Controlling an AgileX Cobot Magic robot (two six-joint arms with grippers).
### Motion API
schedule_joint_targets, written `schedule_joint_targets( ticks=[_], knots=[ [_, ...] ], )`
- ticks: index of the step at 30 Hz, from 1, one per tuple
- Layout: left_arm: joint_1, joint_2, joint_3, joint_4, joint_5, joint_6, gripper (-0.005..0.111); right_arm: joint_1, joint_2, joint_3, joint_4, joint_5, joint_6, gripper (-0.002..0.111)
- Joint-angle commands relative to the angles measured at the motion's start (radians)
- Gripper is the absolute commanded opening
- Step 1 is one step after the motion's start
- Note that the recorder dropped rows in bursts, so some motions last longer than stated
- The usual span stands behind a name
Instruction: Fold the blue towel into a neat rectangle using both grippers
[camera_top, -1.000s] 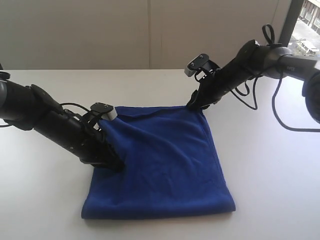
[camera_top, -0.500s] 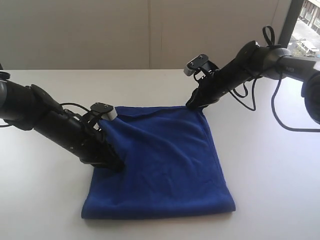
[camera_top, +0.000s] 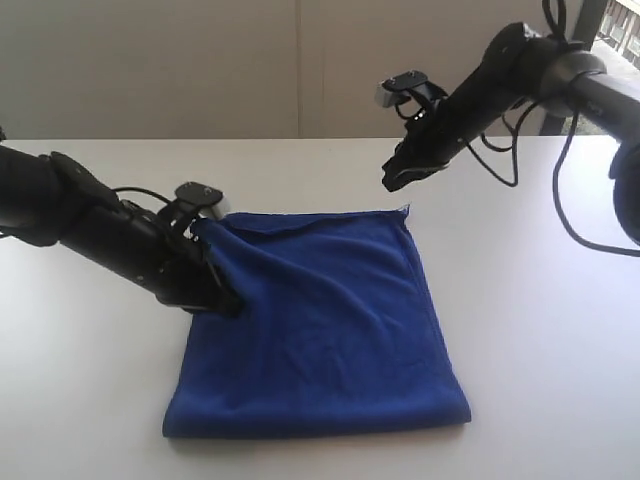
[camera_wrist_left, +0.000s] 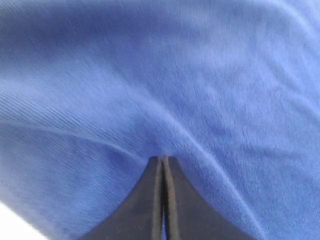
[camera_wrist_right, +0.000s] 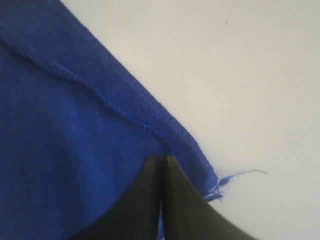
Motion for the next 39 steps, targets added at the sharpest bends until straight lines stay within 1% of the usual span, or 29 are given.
schedule_joint_targets(
  ticks=[1,7,12,15,20,22,29,39],
  knots=[
    [-0.005,-0.086,-0.003,-0.007,-0.023,0.009,0.000,-0.042,0.019,-0.105,-0.008,0.086,-0.014,0.000],
    [-0.005,-0.104,-0.003,-0.005,-0.031,0.009,0.000,-0.065,0.097,-0.121,-0.006,0.086,0.006,0.000],
    [-0.005,-0.104,-0.001,-0.001,-0.021,0.009,0.000,-0.055,0.137,-0.121,0.118,0.086,-0.049,0.000],
    [-0.005,-0.104,-0.001,-0.001,-0.021,0.009,0.000,-0.037,0.151,-0.121,0.128,0.086,-0.081,0.007],
    [-0.005,-0.102,0.001,-0.001,-0.010,0.007,0.000,-0.018,0.174,-0.121,0.124,0.086,-0.086,0.028],
    [-0.005,-0.102,0.010,-0.002,-0.012,0.007,0.000,-0.016,0.179,-0.121,0.124,0.086,-0.086,0.031],
    [-0.005,-0.102,0.057,-0.002,-0.032,0.009,0.000,-0.014,0.185,-0.121,0.124,0.086,-0.102,0.031],
    [-0.005,-0.102,0.058,-0.002,-0.022,0.009,0.000,-0.014,0.183,-0.121,0.109,0.022,-0.101,0.031]
  ],
)
